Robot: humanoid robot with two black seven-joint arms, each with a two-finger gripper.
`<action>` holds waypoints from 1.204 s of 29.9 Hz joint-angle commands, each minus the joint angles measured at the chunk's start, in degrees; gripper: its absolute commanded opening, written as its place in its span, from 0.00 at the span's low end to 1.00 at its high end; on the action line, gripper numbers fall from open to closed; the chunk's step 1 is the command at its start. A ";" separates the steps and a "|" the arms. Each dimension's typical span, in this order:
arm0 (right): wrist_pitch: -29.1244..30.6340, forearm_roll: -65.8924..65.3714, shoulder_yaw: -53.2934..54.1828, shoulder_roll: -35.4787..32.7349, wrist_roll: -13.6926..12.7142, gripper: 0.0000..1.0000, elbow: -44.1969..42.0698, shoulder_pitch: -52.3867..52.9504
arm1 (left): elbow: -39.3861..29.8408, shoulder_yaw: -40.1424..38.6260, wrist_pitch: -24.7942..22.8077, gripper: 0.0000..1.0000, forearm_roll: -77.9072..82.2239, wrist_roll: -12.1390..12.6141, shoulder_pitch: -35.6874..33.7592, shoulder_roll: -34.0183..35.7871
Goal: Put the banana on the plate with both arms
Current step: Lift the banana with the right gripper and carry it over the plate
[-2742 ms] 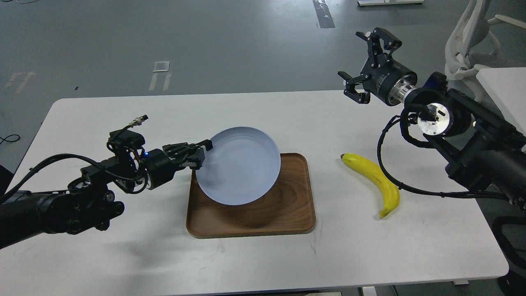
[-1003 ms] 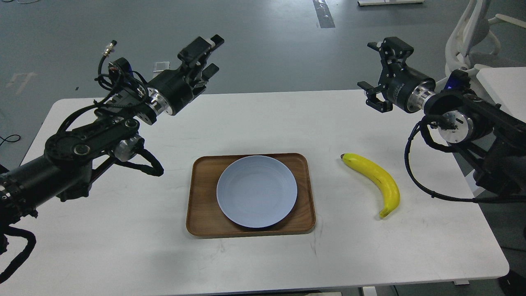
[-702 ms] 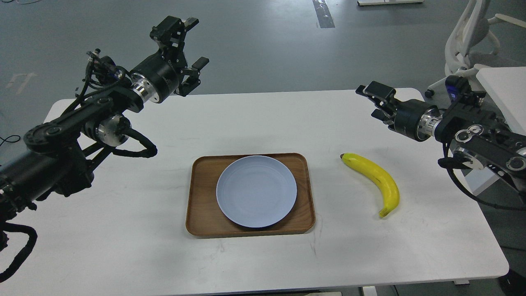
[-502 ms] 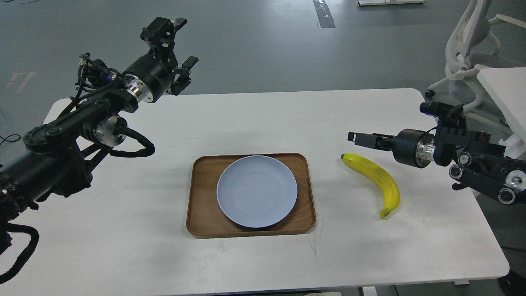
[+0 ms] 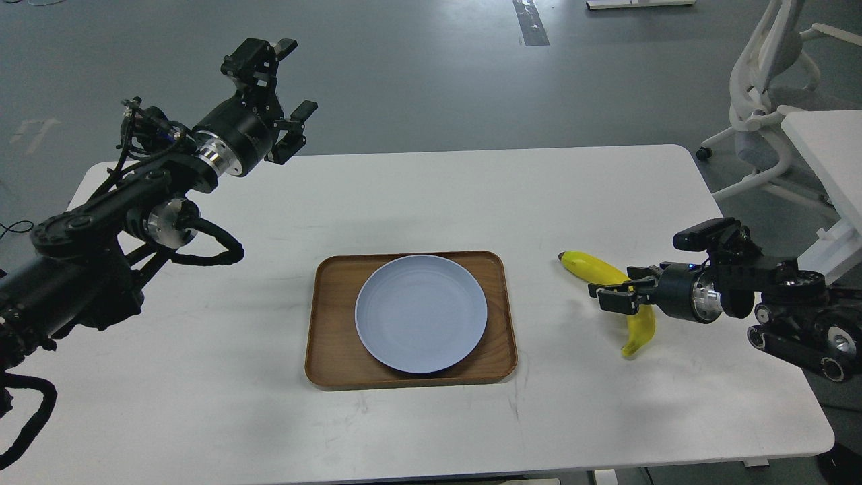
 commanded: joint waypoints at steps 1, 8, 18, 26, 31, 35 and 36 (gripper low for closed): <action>-0.47 -0.02 -1.60 0.00 0.44 0.50 0.00 0.02 | -0.01 0.27 0.09 0.98 0.07 0.04 0.01 0.01; -1.97 -3.97 -2.48 1.23 1.76 0.03 -2.29 2.39 | 0.17 0.53 0.18 0.98 0.69 0.04 0.62 -0.08; -2.06 -4.06 -3.36 11.24 6.76 0.00 -2.02 12.50 | 0.26 0.62 0.18 0.98 0.78 0.13 0.62 -0.34; -3.64 -4.06 -14.26 22.85 9.46 0.00 -4.74 22.08 | 0.26 0.71 0.18 0.98 0.86 0.13 0.62 0.10; -3.64 -4.06 -16.98 28.73 9.46 0.00 -7.99 22.44 | 0.00 0.70 0.18 0.98 0.86 0.13 0.54 1.24; -3.64 -4.06 -18.48 31.64 9.46 0.00 -9.23 22.00 | -0.01 0.71 0.09 0.98 0.86 0.13 0.62 1.77; -3.64 -3.97 -19.26 31.91 9.46 0.00 -9.67 21.91 | -0.01 0.71 0.09 0.98 0.86 0.13 0.62 1.94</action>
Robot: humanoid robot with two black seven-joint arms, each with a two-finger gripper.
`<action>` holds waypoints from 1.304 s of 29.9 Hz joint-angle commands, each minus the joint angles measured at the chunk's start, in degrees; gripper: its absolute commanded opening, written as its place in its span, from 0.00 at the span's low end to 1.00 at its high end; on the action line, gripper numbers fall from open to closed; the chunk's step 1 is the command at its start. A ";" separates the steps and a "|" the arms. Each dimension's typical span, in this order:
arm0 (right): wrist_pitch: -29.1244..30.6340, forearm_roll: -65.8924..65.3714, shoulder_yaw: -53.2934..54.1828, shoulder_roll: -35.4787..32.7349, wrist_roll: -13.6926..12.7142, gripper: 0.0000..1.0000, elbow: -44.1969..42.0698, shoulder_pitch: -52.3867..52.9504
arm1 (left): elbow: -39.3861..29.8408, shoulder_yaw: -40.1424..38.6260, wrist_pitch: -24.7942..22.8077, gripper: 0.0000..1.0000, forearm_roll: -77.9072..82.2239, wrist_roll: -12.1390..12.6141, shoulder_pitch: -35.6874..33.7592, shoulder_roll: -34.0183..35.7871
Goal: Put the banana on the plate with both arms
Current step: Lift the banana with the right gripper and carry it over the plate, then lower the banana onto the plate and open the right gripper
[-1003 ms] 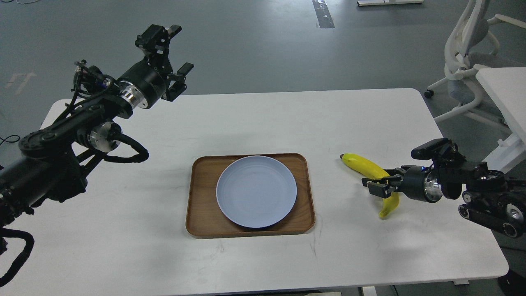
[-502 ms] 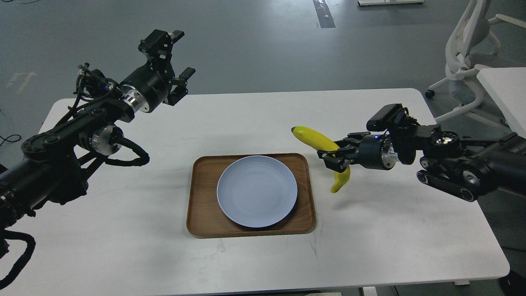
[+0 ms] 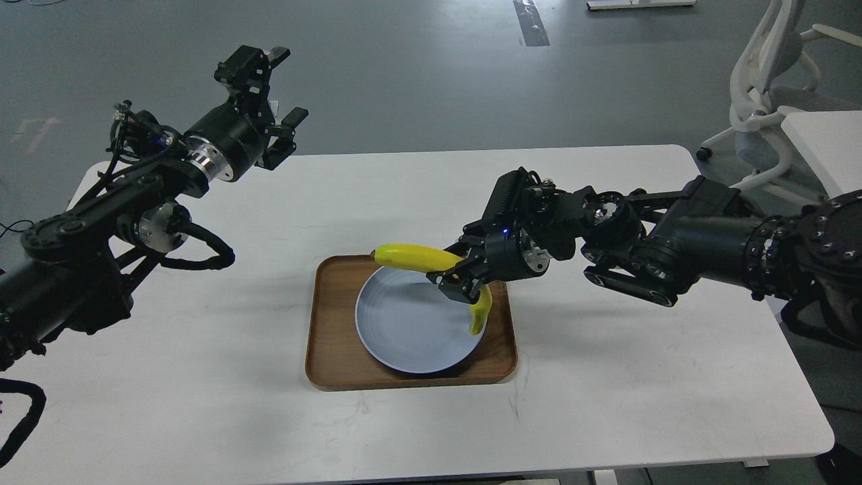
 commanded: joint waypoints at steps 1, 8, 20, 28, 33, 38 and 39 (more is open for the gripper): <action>0.01 0.09 -2.10 1.57 0.00 0.00 -1.52 -0.41 | -0.01 0.02 -0.14 0.98 0.00 0.00 0.09 0.83; 0.01 0.35 -2.37 1.48 0.00 0.08 -2.49 -1.73 | -0.27 0.02 -0.15 0.98 0.00 0.00 0.09 1.10; -0.25 5.87 -1.58 2.19 0.00 0.90 -3.55 -2.96 | -0.36 0.19 -0.06 0.98 0.00 -0.09 0.09 0.83; -0.43 9.23 -0.87 1.93 0.00 0.97 -3.20 -0.59 | -0.36 0.19 -0.15 0.98 0.00 0.00 0.00 0.57; -0.08 9.49 3.86 -0.53 0.00 0.97 -3.46 0.37 | -0.36 0.11 -0.15 0.98 0.00 0.00 0.00 0.22; 1.23 27.09 12.73 -6.24 -0.32 0.98 -2.94 -0.68 | -0.36 -0.07 -0.32 0.98 -0.09 0.09 0.09 0.04; 2.02 31.51 13.36 -6.95 -0.93 0.98 -2.68 -0.68 | -0.36 -0.24 -0.32 0.98 -0.18 0.09 0.09 0.04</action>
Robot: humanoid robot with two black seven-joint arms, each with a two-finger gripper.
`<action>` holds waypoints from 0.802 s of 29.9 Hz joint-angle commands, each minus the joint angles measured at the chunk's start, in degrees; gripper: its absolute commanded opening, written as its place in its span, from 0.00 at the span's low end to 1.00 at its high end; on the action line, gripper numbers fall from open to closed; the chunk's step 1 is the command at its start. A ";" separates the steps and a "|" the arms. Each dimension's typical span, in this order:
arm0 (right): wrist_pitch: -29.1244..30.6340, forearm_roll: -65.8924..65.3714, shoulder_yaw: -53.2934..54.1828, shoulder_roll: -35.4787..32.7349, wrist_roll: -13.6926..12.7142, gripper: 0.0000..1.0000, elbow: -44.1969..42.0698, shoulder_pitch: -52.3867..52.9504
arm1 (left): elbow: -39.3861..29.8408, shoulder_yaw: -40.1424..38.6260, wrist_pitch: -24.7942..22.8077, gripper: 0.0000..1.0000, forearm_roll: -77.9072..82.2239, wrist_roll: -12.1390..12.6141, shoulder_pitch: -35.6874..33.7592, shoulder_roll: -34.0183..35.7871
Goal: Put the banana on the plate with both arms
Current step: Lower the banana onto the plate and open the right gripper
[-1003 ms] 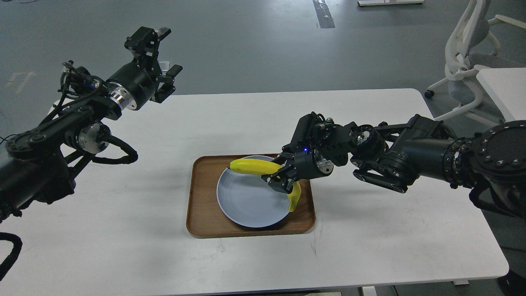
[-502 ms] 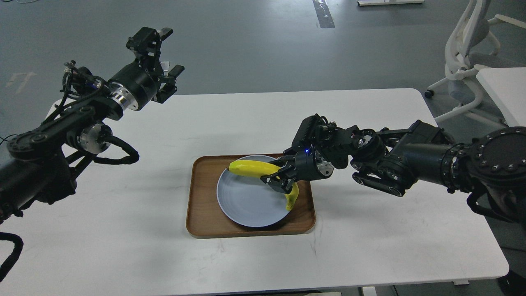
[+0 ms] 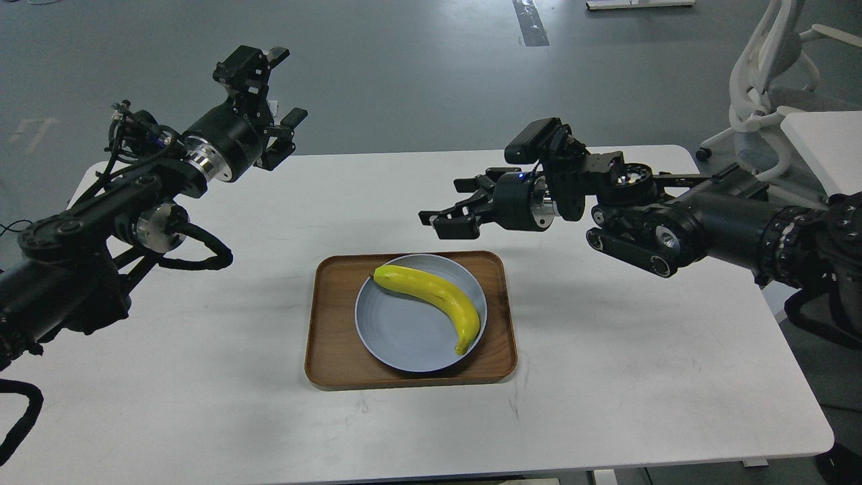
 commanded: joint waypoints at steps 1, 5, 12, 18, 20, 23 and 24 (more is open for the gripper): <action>3.22 21.77 4.21 -3.67 -1.89 0.97 0.99 -0.50 | -0.08 -0.59 -0.15 0.98 -0.69 -0.09 0.08 -0.17; 7.01 45.81 7.38 -6.84 -2.95 0.97 0.99 -0.59 | 0.01 -1.03 -1.20 0.98 -1.23 -0.27 0.43 -0.17; 10.71 75.98 22.81 -14.30 -9.79 0.97 6.78 -6.02 | 0.01 -2.52 -7.70 0.98 -7.20 0.08 5.61 1.06; 9.92 78.29 33.30 -14.40 -14.03 0.98 7.32 -14.11 | 0.01 -4.89 -8.15 0.98 -7.29 0.35 8.60 0.80; 9.66 78.20 34.02 -14.40 -13.85 0.99 7.32 -14.91 | 0.01 -4.98 -8.15 0.98 -7.29 0.35 8.61 0.71; 10.54 78.11 34.02 -14.49 -13.85 0.99 7.41 -15.00 | 0.01 -4.98 -8.06 0.98 -7.29 0.26 8.61 0.62; 10.80 78.11 34.10 -14.49 -13.85 0.99 7.49 -15.00 | 0.01 -4.98 -8.06 0.98 -7.29 0.00 8.61 0.53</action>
